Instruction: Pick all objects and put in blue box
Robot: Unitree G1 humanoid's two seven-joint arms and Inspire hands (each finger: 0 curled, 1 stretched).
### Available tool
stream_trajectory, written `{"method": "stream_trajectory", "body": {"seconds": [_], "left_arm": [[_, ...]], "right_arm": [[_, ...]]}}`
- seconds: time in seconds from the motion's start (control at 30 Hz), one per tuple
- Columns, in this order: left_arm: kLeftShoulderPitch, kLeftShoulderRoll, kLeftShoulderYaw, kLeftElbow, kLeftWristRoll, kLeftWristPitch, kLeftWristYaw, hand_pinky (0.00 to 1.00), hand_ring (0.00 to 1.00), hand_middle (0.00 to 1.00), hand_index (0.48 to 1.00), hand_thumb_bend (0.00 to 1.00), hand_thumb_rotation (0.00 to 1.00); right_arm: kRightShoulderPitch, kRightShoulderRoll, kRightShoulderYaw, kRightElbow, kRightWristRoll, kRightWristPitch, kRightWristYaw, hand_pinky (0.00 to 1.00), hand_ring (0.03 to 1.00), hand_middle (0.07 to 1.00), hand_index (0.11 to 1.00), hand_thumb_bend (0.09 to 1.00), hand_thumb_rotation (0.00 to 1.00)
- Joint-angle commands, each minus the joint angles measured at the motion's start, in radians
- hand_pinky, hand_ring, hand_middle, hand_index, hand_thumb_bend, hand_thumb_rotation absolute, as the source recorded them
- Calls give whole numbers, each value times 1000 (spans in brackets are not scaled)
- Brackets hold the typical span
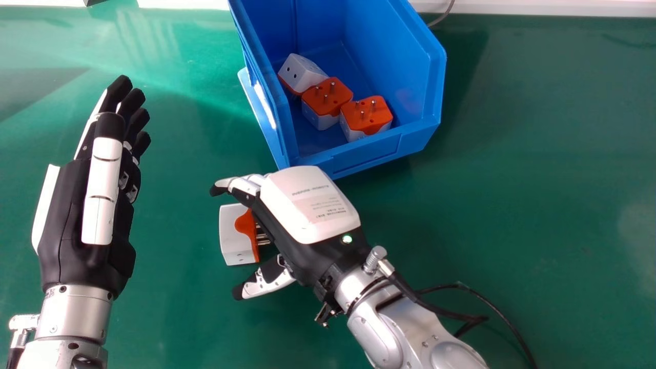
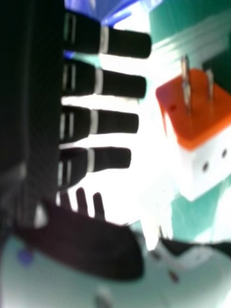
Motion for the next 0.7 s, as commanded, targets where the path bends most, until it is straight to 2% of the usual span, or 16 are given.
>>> {"method": "stream_trajectory", "body": {"seconds": [0.0, 0.27, 0.37, 0.47, 0.67], "left_arm": [[-10, 14, 6, -22, -1, -4, -3, 988, 962, 952, 931, 663, 848], [0, 7, 1, -43, 4, 2, 10, 982, 956, 946, 924, 652, 857], [6, 9, 0, -50, 7, 3, 12, 981, 955, 945, 923, 650, 857], [12, 12, -1, -60, 6, 11, 13, 976, 955, 945, 926, 648, 861], [15, 8, -7, -75, 6, 20, 15, 974, 954, 944, 925, 645, 865]], "right_arm": [[-34, 19, -1, 11, 8, 3, -27, 599, 723, 771, 766, 742, 168], [-71, 33, 8, 54, 16, 21, -36, 603, 727, 776, 765, 765, 199], [-82, 36, 14, 64, 11, 36, -35, 604, 726, 776, 764, 769, 216], [-92, 38, 21, 75, 9, 50, -33, 610, 731, 781, 769, 766, 254], [-106, 43, 31, 87, 16, 67, -21, 621, 739, 792, 779, 758, 286]]}}
